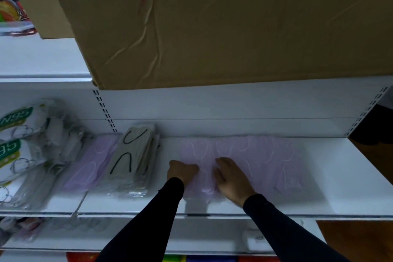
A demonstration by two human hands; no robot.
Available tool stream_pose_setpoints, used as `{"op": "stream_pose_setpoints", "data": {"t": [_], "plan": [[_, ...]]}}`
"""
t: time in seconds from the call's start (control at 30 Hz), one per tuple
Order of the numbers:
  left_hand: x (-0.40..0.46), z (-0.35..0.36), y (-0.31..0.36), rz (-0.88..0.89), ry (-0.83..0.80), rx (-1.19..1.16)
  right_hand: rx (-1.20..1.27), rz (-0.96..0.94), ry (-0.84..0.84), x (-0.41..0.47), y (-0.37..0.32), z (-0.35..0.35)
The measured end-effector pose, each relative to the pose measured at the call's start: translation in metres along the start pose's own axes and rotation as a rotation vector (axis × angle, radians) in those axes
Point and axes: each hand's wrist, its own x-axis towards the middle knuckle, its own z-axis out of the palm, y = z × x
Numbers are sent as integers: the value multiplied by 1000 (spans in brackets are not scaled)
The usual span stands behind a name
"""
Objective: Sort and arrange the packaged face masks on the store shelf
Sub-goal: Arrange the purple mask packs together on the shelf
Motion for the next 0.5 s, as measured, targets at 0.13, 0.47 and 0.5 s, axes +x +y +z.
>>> {"op": "stream_pose_setpoints", "data": {"t": [0.13, 0.47, 0.5], "plan": [[-2, -2, -3, 27, -45, 44, -81, 8, -28, -2, 2, 5], [-4, -17, 0, 118, -119, 143, 34, 14, -75, -3, -2, 8], [-3, -16, 1, 139, -124, 139, 52, 4, -93, -2, -3, 11]]}}
